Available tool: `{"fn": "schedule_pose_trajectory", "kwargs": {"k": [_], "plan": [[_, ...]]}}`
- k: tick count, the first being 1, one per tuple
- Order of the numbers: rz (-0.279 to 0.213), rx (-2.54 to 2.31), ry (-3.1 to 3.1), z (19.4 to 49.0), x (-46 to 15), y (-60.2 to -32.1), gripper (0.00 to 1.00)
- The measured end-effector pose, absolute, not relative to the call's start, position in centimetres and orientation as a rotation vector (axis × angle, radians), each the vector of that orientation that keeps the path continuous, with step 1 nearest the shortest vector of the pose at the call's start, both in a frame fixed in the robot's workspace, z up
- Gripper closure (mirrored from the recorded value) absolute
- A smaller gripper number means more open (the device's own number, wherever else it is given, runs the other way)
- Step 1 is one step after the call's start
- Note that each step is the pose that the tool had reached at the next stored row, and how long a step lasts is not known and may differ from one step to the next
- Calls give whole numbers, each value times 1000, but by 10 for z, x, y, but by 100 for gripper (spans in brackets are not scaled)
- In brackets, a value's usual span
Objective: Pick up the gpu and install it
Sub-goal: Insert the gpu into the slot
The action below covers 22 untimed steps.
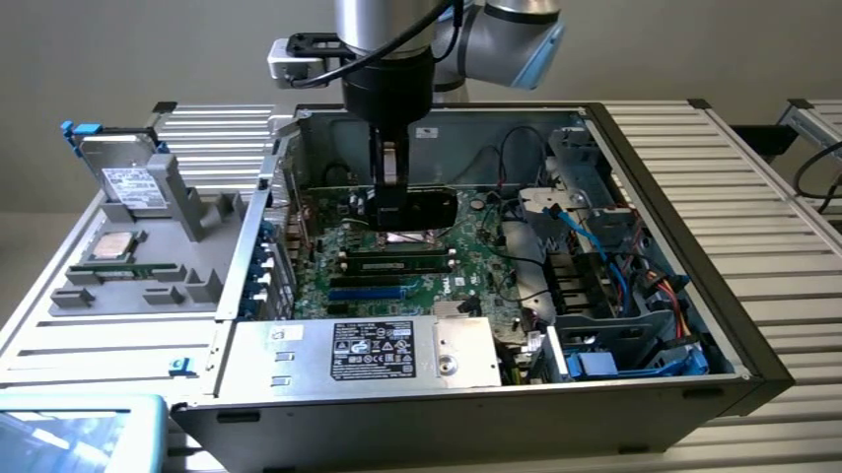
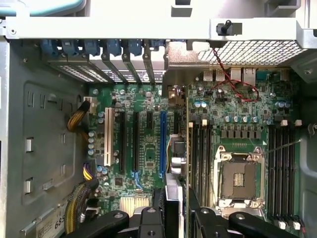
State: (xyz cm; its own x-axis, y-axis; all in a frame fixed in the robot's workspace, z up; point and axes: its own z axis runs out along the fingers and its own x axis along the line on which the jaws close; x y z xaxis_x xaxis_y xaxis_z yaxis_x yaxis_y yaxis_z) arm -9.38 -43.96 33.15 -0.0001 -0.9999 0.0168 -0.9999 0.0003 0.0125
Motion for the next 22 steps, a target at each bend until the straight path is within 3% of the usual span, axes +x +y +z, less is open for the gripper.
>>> {"fn": "schedule_pose_trajectory", "kwargs": {"k": [22], "plan": [[5,2174,-2239,321,-95,-437,72]]}}
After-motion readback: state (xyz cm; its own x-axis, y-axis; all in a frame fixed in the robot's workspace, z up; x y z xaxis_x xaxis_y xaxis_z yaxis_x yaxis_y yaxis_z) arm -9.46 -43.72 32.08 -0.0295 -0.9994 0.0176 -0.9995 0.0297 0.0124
